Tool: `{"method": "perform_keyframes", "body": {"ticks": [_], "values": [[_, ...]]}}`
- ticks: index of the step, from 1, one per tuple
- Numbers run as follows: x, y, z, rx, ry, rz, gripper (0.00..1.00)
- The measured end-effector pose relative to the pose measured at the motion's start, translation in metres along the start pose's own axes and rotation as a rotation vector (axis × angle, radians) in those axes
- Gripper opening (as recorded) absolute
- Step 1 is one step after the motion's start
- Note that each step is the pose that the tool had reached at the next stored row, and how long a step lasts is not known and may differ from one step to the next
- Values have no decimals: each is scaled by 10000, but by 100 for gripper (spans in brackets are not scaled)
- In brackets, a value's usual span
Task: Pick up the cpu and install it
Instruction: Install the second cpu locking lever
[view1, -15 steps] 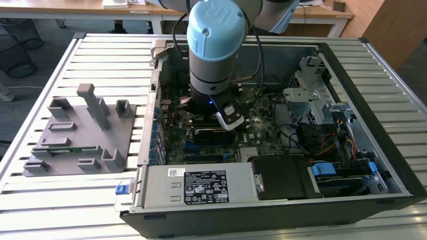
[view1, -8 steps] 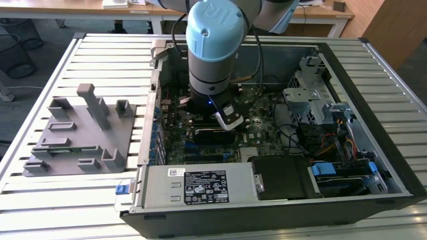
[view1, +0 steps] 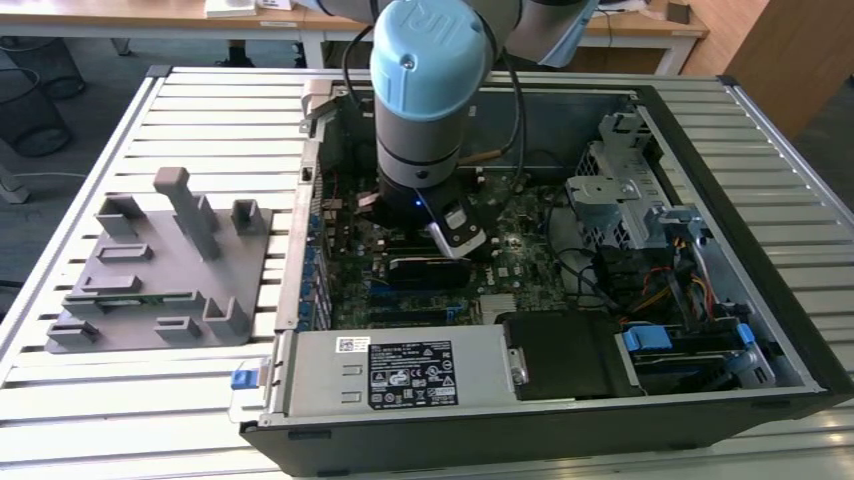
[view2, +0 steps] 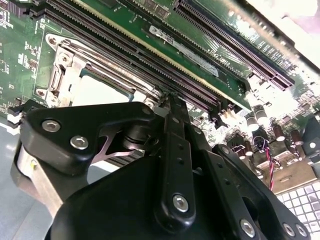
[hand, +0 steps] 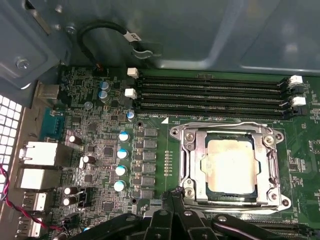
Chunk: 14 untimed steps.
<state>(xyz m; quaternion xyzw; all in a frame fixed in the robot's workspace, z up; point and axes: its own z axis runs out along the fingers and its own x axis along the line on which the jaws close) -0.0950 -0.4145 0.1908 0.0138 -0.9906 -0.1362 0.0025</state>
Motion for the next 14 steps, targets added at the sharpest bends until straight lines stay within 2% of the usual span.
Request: {"method": "perform_keyframes", "body": {"ticks": [14], "values": [[19, 59, 10, -1, 0, 0, 11]]}}
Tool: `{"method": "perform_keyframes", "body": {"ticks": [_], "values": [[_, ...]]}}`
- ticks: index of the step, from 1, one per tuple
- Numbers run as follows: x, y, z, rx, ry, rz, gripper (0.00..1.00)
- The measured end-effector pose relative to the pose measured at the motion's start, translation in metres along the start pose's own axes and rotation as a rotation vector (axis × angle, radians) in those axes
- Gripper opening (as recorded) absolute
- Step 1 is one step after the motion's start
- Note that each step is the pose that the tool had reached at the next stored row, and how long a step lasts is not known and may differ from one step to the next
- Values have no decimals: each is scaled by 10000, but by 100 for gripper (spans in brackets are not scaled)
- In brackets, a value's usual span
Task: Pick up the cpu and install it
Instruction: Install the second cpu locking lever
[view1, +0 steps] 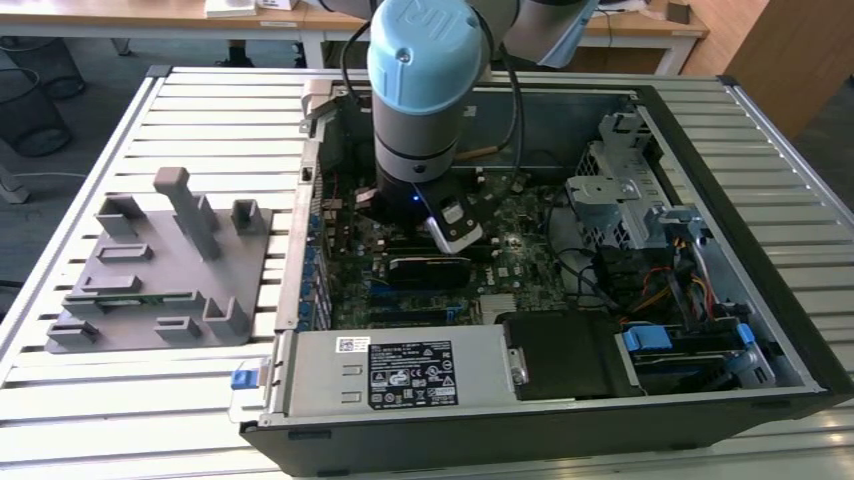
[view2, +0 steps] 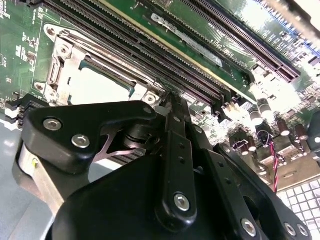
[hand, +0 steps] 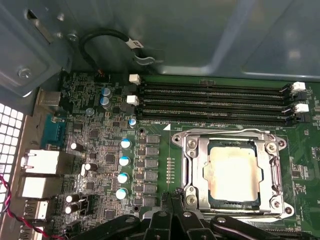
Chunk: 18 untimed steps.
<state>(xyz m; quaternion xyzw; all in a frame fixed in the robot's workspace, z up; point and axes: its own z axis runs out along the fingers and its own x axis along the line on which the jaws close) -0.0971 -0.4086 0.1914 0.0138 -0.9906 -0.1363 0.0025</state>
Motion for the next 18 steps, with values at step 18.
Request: {"method": "perform_keyframes", "body": {"ticks": [18], "values": [[7, 39, -71, 0, -1, -1, 11]]}}
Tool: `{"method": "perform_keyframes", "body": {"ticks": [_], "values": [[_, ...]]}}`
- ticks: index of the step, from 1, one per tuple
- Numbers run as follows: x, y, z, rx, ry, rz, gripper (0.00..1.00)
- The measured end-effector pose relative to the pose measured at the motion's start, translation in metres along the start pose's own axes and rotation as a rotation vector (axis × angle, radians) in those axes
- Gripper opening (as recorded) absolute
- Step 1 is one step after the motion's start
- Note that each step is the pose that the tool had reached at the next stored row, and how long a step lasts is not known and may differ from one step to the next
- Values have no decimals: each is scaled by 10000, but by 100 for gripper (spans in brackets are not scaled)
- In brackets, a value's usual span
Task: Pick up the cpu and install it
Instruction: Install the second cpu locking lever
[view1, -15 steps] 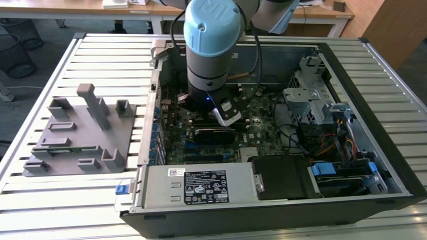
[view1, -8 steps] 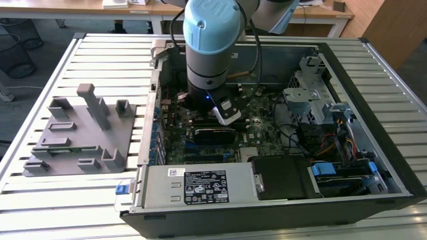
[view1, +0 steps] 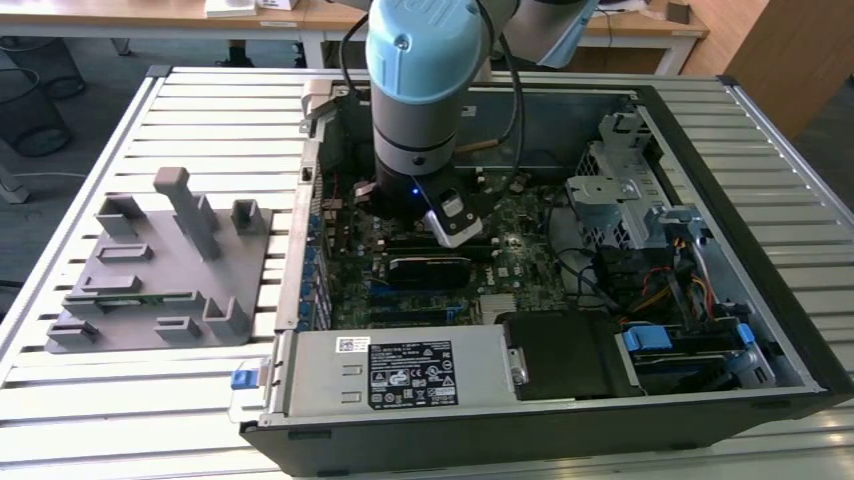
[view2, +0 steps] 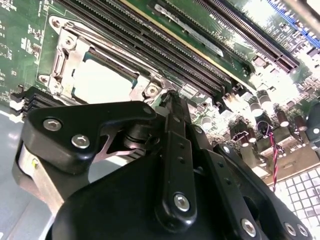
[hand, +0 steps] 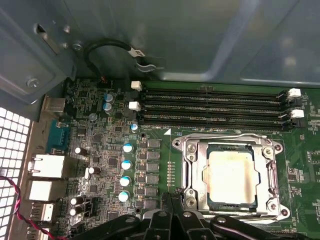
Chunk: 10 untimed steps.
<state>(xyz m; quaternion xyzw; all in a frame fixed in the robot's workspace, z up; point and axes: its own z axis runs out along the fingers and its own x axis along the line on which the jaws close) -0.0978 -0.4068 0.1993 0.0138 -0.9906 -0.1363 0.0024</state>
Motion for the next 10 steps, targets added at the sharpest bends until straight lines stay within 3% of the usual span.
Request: {"method": "perform_keyframes", "body": {"ticks": [10], "values": [[0, 19, -68, -1, -5, -1, 11]]}}
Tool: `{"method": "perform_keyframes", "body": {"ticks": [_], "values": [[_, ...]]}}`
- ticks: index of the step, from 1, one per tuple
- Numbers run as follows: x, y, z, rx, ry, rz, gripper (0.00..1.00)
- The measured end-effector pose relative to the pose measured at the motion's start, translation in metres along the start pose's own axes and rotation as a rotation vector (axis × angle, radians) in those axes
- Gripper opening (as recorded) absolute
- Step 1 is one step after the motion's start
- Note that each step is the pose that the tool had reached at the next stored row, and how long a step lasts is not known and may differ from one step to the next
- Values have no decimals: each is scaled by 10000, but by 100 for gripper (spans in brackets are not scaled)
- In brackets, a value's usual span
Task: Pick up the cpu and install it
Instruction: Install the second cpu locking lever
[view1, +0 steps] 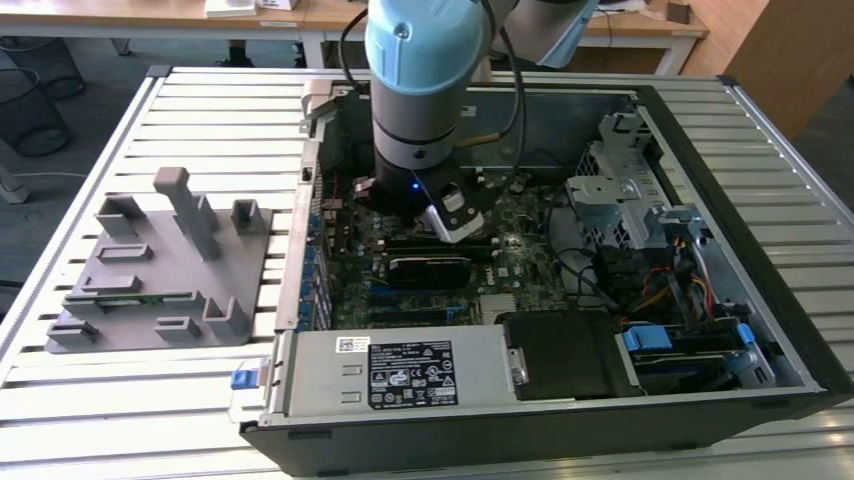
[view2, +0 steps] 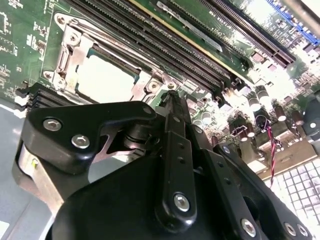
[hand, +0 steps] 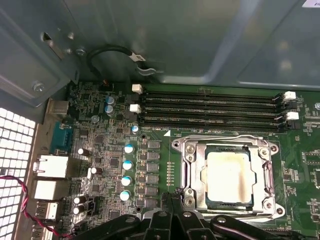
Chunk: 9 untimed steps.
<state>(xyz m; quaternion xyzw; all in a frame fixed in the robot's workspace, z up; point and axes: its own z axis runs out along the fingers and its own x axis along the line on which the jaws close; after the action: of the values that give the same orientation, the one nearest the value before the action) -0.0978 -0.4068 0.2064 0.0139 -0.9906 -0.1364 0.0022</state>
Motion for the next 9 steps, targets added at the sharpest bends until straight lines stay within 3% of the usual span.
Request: {"method": "perform_keyframes", "body": {"ticks": [9], "values": [[0, 20, -71, 1, 0, 0, 11]]}}
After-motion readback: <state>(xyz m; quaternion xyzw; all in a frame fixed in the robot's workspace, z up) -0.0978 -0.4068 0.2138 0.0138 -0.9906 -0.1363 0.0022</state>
